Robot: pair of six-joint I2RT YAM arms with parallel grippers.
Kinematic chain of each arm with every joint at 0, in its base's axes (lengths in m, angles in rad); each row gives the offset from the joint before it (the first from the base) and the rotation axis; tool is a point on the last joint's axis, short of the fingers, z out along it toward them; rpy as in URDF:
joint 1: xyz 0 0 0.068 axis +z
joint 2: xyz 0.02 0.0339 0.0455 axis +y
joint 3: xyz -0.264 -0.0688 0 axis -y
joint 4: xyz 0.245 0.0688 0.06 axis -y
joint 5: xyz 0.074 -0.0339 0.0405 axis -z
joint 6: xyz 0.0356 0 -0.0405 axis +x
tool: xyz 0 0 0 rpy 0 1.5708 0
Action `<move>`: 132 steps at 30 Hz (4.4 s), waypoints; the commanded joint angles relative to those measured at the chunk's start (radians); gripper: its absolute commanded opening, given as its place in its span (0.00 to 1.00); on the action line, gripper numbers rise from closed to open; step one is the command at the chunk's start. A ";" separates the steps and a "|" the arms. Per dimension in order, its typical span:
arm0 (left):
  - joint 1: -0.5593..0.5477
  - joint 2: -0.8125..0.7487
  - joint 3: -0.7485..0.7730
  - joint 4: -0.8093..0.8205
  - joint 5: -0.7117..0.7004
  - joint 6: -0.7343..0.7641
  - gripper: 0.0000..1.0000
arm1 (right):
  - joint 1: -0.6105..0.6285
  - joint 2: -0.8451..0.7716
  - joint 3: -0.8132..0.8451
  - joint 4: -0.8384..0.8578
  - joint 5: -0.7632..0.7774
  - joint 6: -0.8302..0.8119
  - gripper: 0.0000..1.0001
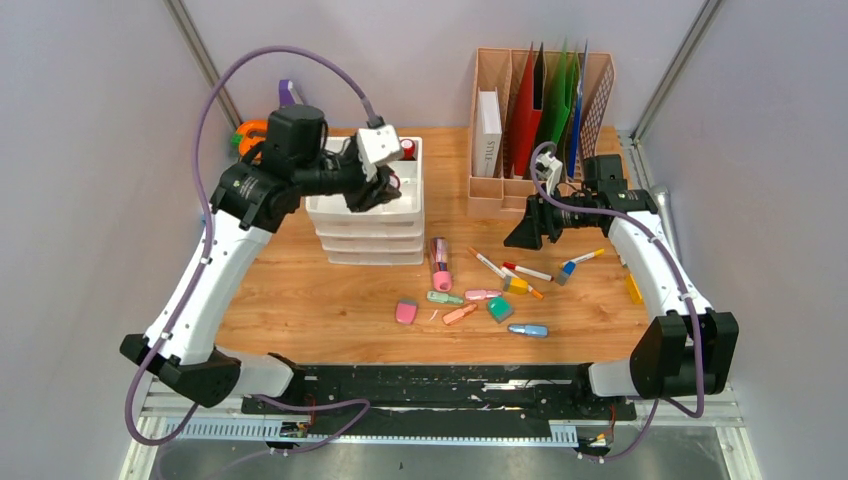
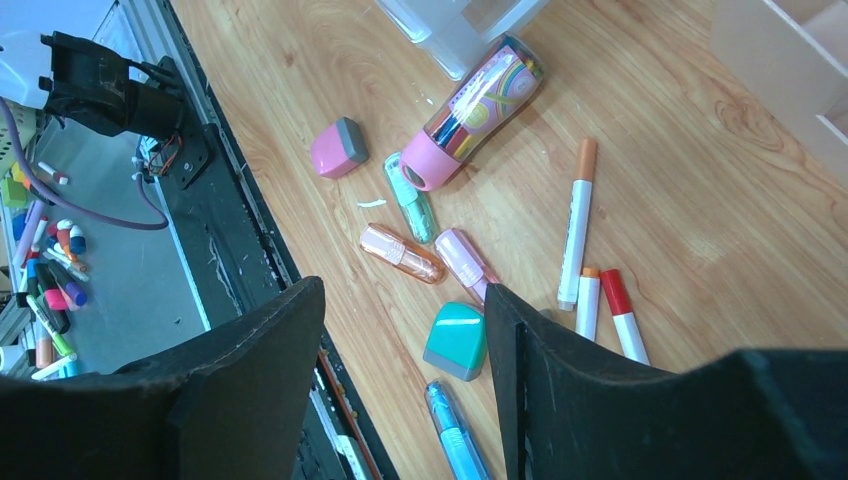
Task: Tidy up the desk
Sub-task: Pick up the stationery from the center of the board, then place the stationery in the storage box, then pick up the stationery from the center of the board.
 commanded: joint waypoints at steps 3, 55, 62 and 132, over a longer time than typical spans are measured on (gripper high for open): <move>0.121 0.019 0.060 0.332 -0.054 -0.327 0.13 | -0.006 0.007 0.044 0.026 -0.031 -0.003 0.60; 0.285 0.188 -0.226 0.822 -0.271 -0.738 0.10 | -0.017 -0.026 -0.017 0.029 -0.038 -0.015 0.60; 0.296 0.148 -0.250 0.861 -0.260 -0.768 0.10 | -0.018 -0.022 -0.018 0.030 -0.041 -0.013 0.60; 0.302 -0.174 -0.348 0.483 -0.241 -0.425 1.00 | 0.583 0.380 -0.113 0.581 0.713 0.404 0.77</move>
